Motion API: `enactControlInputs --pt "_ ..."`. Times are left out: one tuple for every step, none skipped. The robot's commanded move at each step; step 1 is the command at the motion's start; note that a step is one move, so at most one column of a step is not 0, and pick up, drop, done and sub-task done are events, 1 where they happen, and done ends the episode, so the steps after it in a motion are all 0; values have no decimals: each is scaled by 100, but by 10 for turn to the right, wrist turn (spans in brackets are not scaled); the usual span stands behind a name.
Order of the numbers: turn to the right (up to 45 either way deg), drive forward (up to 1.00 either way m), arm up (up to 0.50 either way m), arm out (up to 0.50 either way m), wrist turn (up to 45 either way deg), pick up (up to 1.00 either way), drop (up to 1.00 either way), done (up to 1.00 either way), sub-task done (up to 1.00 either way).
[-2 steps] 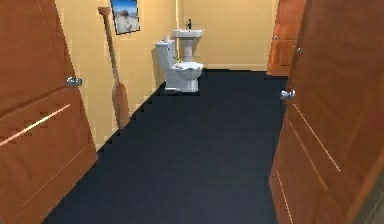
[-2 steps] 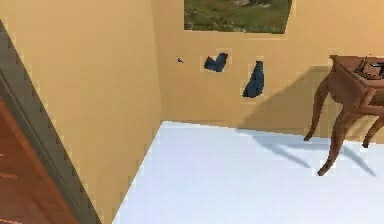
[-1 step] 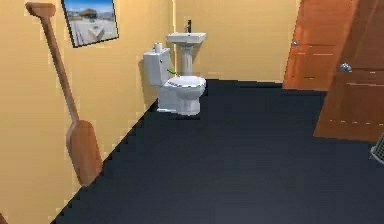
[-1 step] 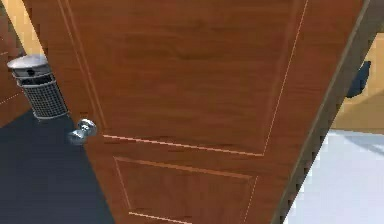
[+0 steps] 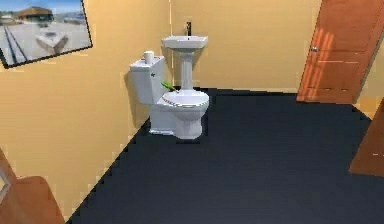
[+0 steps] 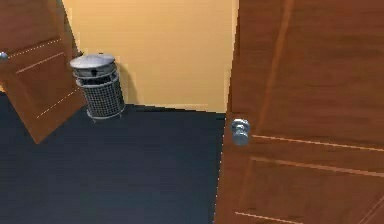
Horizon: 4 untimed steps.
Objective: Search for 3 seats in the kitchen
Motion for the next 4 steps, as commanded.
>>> enactControlInputs --pt "330 0 0 0 0 0 0 0 0" --pt "0 100 0 0 0 0 0 0 0" --pt "0 100 0 0 0 0 0 0 0" --pt "60 0 0 0 0 0 0 0 0"
